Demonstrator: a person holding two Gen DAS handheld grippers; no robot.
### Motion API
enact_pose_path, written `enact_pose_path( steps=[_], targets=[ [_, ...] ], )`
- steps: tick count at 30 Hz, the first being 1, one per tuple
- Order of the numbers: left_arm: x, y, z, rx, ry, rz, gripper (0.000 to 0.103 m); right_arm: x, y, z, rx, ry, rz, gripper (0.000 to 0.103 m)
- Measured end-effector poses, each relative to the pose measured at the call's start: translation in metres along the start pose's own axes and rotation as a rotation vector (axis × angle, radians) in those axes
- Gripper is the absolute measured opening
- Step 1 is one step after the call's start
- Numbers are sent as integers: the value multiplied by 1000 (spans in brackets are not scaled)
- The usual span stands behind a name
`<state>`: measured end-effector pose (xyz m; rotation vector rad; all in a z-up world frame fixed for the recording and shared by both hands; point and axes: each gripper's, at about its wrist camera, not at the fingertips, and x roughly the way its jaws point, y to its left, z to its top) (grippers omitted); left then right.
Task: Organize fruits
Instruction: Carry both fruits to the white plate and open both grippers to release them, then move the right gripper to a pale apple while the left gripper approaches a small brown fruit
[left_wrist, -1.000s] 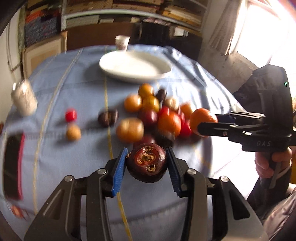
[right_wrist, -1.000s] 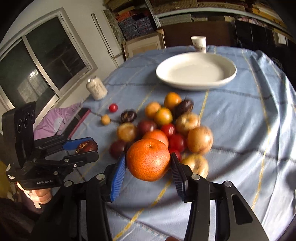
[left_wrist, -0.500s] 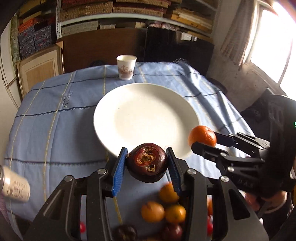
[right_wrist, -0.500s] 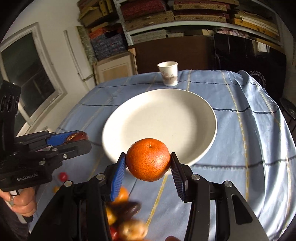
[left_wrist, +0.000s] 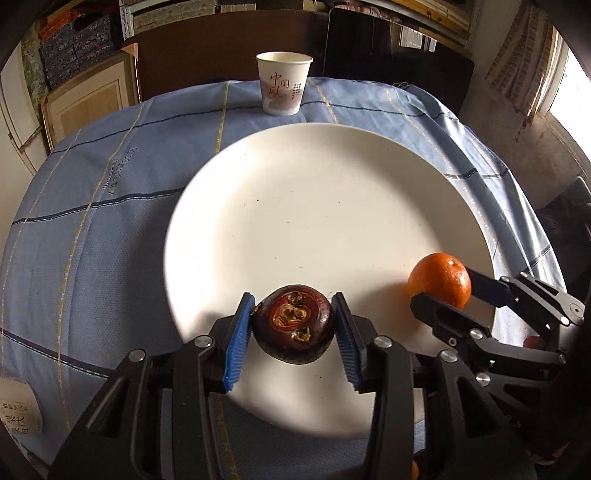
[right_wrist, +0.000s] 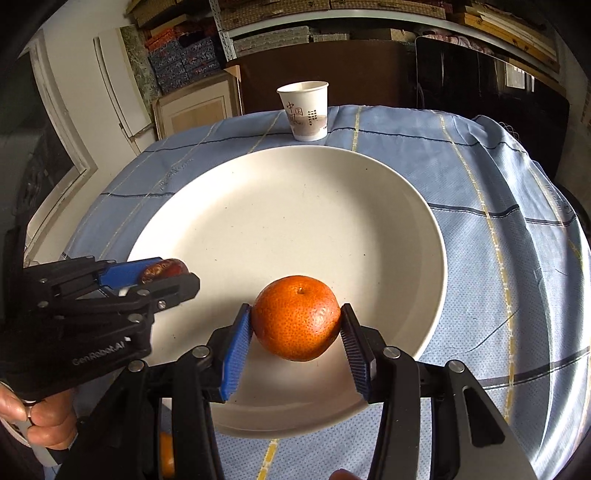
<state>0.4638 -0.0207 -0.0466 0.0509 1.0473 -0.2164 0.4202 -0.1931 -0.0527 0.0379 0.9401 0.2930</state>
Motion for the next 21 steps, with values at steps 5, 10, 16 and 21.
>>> enact_pose_path(
  steps=[5, 10, 16, 21],
  targets=[
    [-11, -1, -1, -2, -24, 15, 64, -18, 1, 1, -5, -51, -5, 59],
    [-60, 6, -14, -21, -100, 14, 78, -62, 1, -13, -15, -128, 7, 65],
    [-122, 17, -72, -61, -182, -15, 88, -113, -3, -61, -23, -171, 40, 70],
    [-160, 16, -147, -51, -244, -37, 94, -139, -4, -121, -20, -148, 109, 75]
  ],
)
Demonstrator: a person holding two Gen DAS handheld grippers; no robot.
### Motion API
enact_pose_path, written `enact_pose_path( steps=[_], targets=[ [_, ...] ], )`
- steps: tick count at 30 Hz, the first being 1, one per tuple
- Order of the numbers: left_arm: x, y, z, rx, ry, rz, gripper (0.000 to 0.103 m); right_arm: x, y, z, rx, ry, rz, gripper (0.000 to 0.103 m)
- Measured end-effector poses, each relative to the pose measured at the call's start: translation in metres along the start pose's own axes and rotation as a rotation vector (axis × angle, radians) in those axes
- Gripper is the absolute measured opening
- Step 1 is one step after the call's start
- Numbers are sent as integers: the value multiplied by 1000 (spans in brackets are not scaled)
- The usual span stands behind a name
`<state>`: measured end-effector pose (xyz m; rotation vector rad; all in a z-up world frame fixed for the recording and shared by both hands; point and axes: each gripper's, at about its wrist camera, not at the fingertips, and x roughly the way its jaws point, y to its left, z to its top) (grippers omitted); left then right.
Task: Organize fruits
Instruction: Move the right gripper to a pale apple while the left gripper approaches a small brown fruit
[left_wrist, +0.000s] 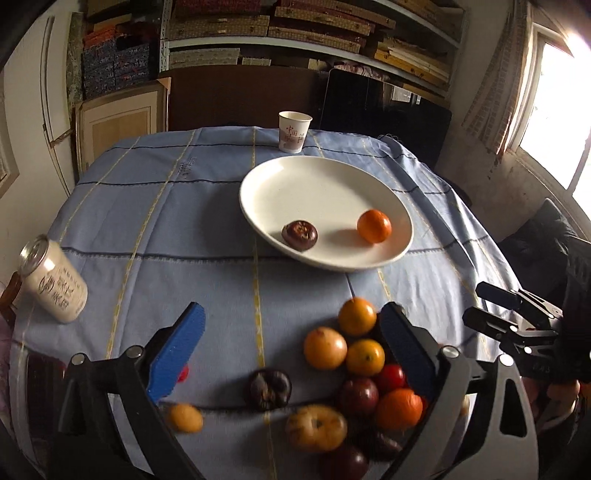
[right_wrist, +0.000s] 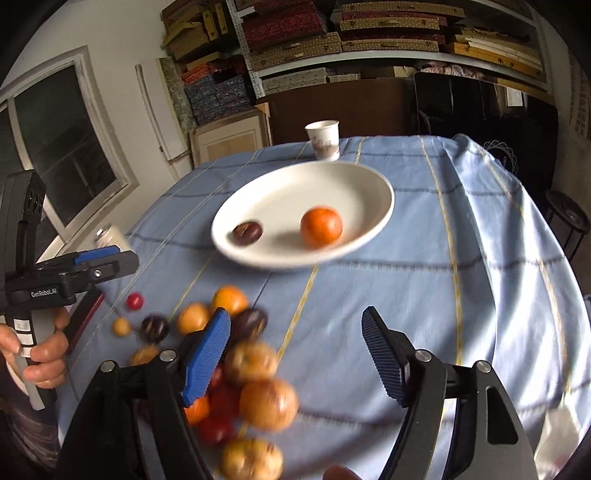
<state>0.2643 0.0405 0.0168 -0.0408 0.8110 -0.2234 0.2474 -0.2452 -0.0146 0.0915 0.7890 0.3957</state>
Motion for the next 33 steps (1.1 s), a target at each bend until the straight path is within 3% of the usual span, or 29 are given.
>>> enact_pose_path(
  steps=[3, 8, 12, 16, 28, 33],
  targets=[
    [-20, -3, -36, 15, -39, 16, 96, -11, 3, -31, -8, 23, 9, 75],
    [-28, 0, -89, 6, 9, -10, 96, -23, 15, -65, -46, 48, 16, 75],
    [-24, 3, -113, -17, 42, 26, 96, -21, 22, -75, -74, 62, -4, 75],
    [-22, 4, -118, -17, 44, 57, 96, -17, 28, -78, -95, 75, -5, 75],
    [-20, 2, -119, -10, 41, 49, 97, -10, 40, -83, -148, 103, -13, 74],
    [-19, 4, -119, -21, 48, 37, 97, -9, 39, -83, -139, 111, -13, 67]
  ],
)
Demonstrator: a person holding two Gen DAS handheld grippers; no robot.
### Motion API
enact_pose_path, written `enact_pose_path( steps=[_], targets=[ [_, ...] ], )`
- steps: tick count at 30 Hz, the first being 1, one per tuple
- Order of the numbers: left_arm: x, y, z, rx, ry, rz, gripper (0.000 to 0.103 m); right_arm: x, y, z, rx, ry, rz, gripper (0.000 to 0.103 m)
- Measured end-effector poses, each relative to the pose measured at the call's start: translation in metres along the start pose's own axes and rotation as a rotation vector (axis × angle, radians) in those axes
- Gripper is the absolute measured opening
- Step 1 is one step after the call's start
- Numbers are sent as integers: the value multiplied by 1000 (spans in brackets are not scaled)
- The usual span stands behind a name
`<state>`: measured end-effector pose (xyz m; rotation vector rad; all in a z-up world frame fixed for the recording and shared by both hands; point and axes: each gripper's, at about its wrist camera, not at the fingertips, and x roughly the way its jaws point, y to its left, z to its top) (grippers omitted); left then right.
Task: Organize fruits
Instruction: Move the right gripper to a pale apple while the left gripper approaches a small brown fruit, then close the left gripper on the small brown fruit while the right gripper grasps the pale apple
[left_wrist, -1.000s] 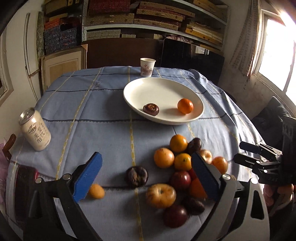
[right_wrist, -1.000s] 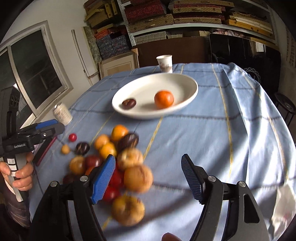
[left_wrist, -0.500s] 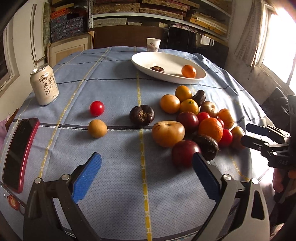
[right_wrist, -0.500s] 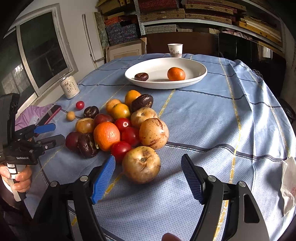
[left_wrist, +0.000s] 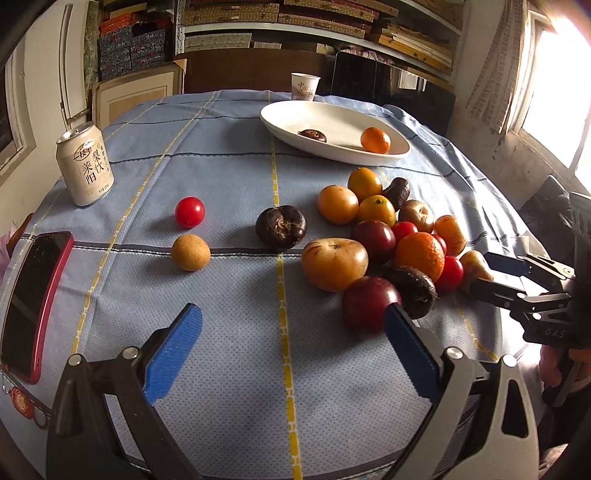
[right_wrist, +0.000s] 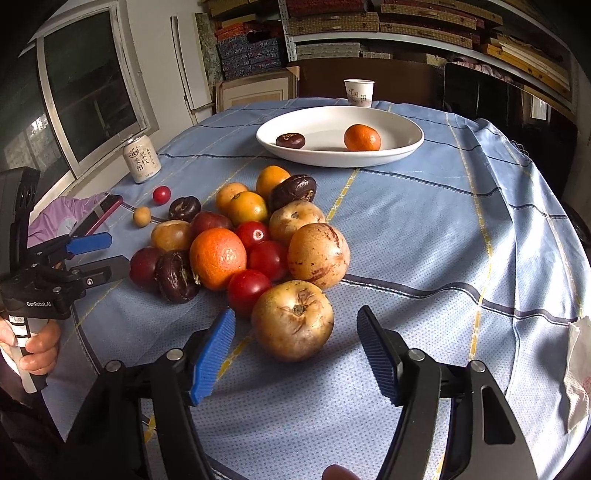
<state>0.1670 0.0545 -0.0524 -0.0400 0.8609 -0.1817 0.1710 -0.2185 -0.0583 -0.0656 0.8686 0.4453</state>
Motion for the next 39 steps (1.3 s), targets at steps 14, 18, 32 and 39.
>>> enact_pose_path(
  steps=[14, 18, 32, 39],
  targets=[
    [0, 0, 0, -3, -1, -1, 97, 6, 4, 0, -13, 32, -2, 47],
    [-1, 19, 6, -55, -7, -28, 97, 6, 4, 0, -11, 29, -1, 46],
    [37, 74, 38, -132, 52, 77, 66, 6, 1, 0, 8, 31, 10, 46],
    [48, 71, 46, -107, 69, 86, 53, 6, -1, 0, 13, 32, 15, 46]
  ],
)
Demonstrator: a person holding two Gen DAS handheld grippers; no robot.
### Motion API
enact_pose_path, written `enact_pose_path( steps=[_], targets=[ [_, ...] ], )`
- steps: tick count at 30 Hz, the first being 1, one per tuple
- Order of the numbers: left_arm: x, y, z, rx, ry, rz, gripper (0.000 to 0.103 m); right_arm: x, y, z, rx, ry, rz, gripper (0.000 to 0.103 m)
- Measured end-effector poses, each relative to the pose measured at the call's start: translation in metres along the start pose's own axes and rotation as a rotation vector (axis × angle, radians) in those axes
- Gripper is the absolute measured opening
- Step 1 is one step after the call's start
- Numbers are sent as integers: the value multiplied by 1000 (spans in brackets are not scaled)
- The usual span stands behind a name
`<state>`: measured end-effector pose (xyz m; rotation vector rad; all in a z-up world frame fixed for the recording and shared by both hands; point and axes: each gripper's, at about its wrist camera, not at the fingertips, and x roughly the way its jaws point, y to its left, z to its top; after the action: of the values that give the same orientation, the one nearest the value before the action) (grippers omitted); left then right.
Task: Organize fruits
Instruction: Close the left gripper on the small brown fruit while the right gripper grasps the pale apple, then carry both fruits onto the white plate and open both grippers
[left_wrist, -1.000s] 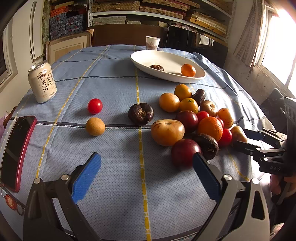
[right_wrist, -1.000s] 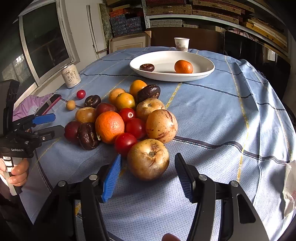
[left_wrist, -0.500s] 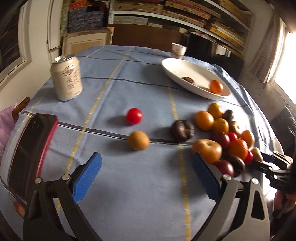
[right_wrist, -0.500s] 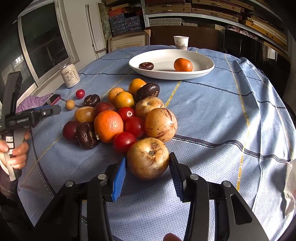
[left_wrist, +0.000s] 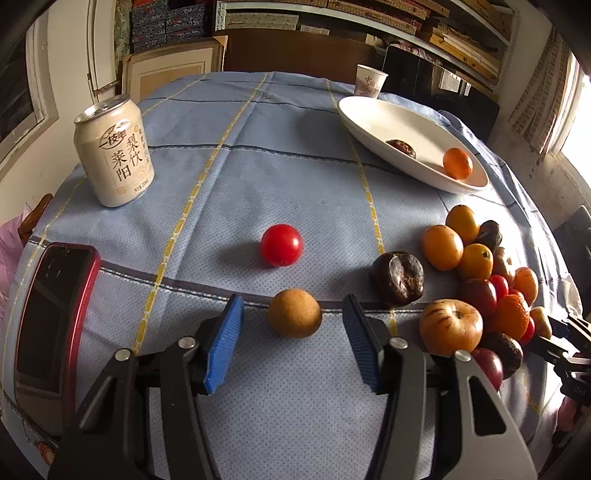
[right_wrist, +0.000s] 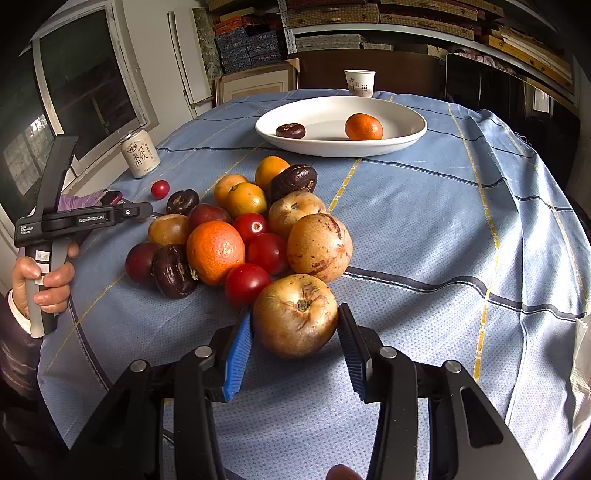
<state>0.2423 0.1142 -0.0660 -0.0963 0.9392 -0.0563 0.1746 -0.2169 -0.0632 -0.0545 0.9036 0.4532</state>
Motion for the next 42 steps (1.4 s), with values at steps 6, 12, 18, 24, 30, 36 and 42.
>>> enact_pose_path(
  steps=[6, 12, 18, 24, 30, 36, 42],
  targets=[
    [4, -6, 1, 24, 12, 1, 44, 0, 0, 0, 1, 0, 1, 46],
    [4, -6, 0, 27, 14, 12, 39, 0, 0, 0, 0, 0, 0, 46],
    [3, -7, -2, 29, 13, 17, 29, -1, 0, 0, -2, -3, -2, 46],
    [-2, -7, -2, 19, 23, -10, 29, -10, -7, 2, 37, -35, 35, 46],
    [-30, -25, 21, 82, -33, -53, 29, -27, -9, 27, 0, -75, 56, 46],
    [-37, -67, 77, 193, -64, -124, 29, -24, -16, 82, -23, -128, 47, 46],
    [3, -108, 147, 241, -62, -134, 29, 22, -32, 143, 49, -138, 80, 46]
  ],
)
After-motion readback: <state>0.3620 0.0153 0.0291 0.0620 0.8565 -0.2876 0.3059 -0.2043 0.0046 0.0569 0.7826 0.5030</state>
